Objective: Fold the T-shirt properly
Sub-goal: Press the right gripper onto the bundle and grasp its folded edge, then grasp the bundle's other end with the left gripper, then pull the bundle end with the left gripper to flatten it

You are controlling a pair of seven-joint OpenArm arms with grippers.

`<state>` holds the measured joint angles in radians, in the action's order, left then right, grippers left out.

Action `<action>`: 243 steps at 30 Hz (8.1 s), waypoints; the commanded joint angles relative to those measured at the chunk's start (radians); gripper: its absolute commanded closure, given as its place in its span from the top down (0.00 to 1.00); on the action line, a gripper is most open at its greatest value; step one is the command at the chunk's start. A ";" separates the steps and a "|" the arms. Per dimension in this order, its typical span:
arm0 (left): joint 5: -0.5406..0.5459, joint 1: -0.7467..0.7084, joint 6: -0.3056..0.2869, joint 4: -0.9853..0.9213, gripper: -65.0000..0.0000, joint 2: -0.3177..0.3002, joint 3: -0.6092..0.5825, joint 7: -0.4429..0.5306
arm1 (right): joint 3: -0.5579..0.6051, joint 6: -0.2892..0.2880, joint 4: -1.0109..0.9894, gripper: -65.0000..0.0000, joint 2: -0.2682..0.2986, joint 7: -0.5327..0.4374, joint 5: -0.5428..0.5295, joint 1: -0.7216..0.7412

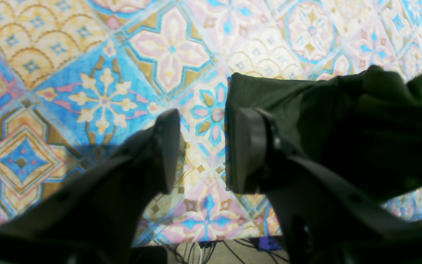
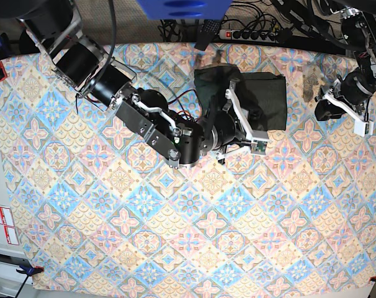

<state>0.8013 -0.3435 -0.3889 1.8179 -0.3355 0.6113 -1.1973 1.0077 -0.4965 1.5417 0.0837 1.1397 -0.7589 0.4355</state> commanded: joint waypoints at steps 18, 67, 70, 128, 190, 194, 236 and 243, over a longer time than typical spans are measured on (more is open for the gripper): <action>0.014 0.013 -0.002 0.018 0.38 0.013 -0.034 0.015 | -0.200 0.000 -0.020 0.32 0.066 -0.083 -0.009 -0.019; 0.013 0.065 -0.002 -0.008 0.27 -0.009 -0.136 0.044 | 0.237 -0.001 -0.160 0.22 -0.140 -0.082 0.143 0.012; 0.008 0.042 -0.002 0.029 0.28 -0.009 -0.201 0.044 | 0.136 -0.001 -0.059 0.22 -0.049 -0.082 0.143 0.009; -0.573 -0.056 0.186 0.089 0.00 0.111 -0.236 0.053 | -0.195 -0.001 0.107 0.22 0.199 -0.089 0.143 -0.169; -0.356 -0.006 0.190 0.000 0.00 0.069 -0.248 0.024 | -0.195 -0.001 0.107 0.22 0.193 -0.089 0.143 -0.168; -0.356 -0.021 0.187 -0.027 0.00 0.068 -0.202 0.024 | -0.195 -0.001 0.107 0.22 0.193 -0.089 0.143 -0.168; -0.119 -0.174 0.140 0.112 0.00 0.000 -0.348 0.017 | -0.188 0.000 0.041 0.20 0.149 -0.089 0.143 -0.057; -0.124 -0.168 0.141 0.078 0.00 0.062 -0.383 0.024 | -0.184 0.000 -0.089 0.06 0.060 -0.092 0.144 0.007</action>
<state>0.6716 -0.5152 -0.2474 1.8996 -0.2676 0.2226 -1.1812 0.8242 -0.4900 1.4345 0.1638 1.0740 -0.5869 0.4149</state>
